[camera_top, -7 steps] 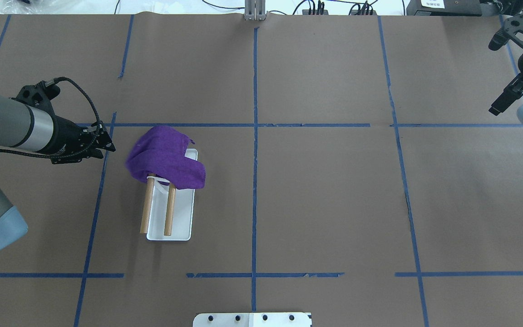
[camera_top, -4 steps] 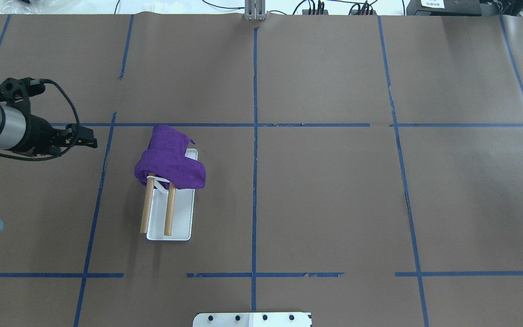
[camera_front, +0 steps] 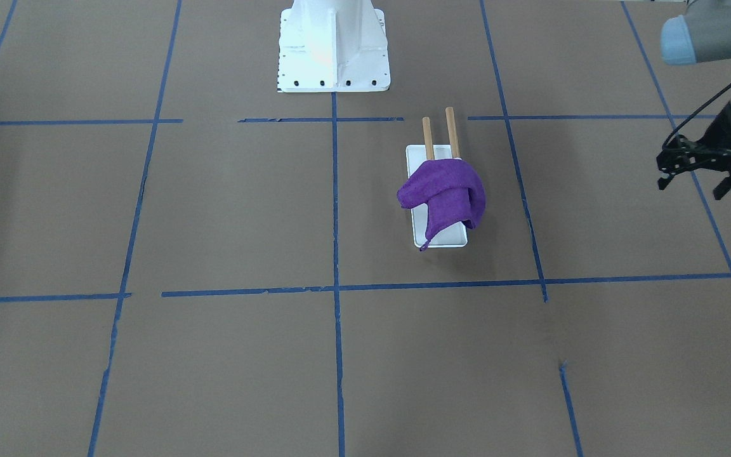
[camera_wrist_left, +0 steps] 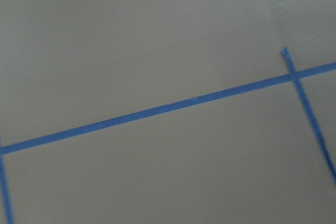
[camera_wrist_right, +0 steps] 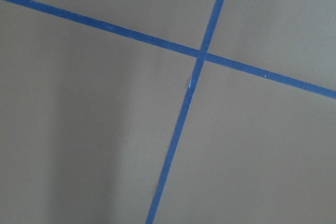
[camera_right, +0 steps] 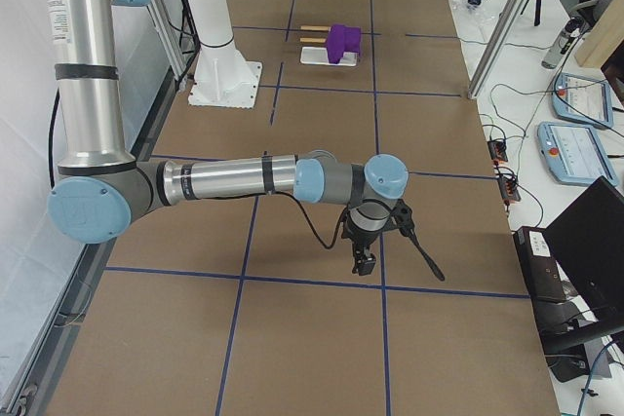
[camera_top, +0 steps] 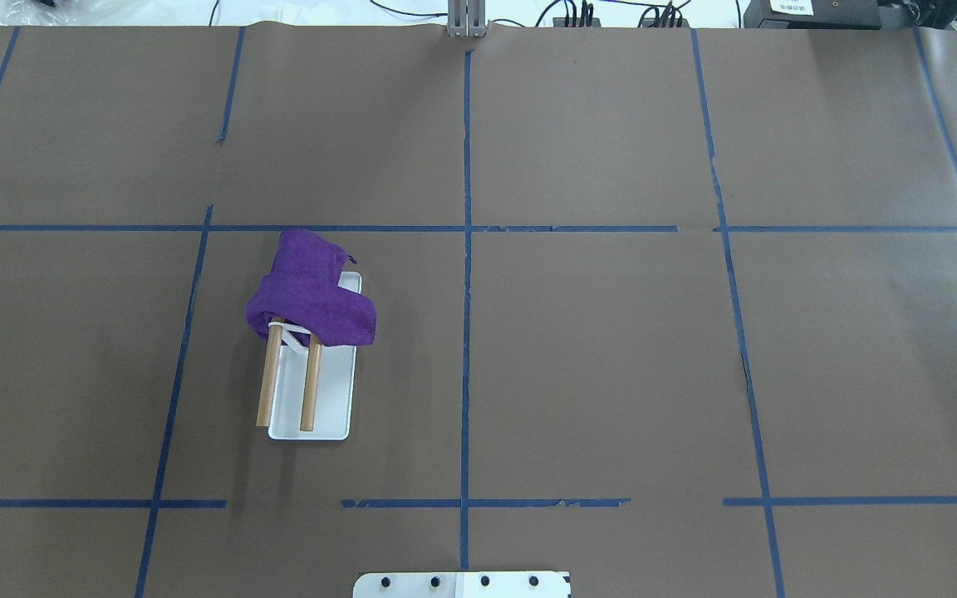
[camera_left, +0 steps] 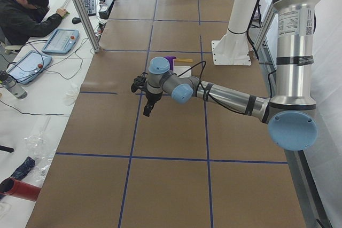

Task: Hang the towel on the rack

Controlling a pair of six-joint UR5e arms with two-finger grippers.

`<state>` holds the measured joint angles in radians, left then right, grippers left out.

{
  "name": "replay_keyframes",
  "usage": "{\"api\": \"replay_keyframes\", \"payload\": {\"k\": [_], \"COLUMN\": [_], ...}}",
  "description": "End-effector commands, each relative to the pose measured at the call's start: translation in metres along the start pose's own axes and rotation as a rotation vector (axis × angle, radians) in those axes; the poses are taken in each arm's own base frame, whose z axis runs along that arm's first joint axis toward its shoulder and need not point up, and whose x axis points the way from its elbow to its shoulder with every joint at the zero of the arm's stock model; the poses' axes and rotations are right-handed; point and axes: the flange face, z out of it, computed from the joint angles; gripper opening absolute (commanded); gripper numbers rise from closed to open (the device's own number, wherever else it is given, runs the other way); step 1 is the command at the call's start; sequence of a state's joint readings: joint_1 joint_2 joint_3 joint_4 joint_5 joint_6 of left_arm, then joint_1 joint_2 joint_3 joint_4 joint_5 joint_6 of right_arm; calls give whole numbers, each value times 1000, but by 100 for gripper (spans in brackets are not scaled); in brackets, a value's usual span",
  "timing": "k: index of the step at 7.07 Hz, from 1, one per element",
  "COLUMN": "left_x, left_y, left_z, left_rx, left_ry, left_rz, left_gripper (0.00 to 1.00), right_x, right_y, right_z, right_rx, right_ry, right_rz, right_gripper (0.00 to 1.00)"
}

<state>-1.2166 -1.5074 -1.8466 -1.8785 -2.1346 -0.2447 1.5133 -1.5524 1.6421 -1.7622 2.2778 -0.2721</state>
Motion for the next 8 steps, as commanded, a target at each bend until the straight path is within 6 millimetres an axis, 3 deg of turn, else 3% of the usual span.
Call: {"api": "replay_keyframes", "payload": {"k": [1,2,3,6,8], "left_x": [-110,-123,-140,-152,-158], "left_y": [30,43,60,77,82], "left_z": [-34,-29,-8,-5,-17], "left_rx": [-54,-74,-125,-175,-169], "left_ry": [-81,-58,-57,83,88], "left_rz": [54,12,-28,-151,-185], "left_gripper": [100,100,100,100,100], "right_x": [26,27,26,25,24], "right_y": [30,30,28,26,25], "right_z": [2,0,-1,-2,-3], "right_rx": [13,18,20,23,25], "right_ry": [-42,-43,-43,-43,-42], "right_rz": [78,82,84,83,81], "right_gripper": [100,100,100,100,100]}}
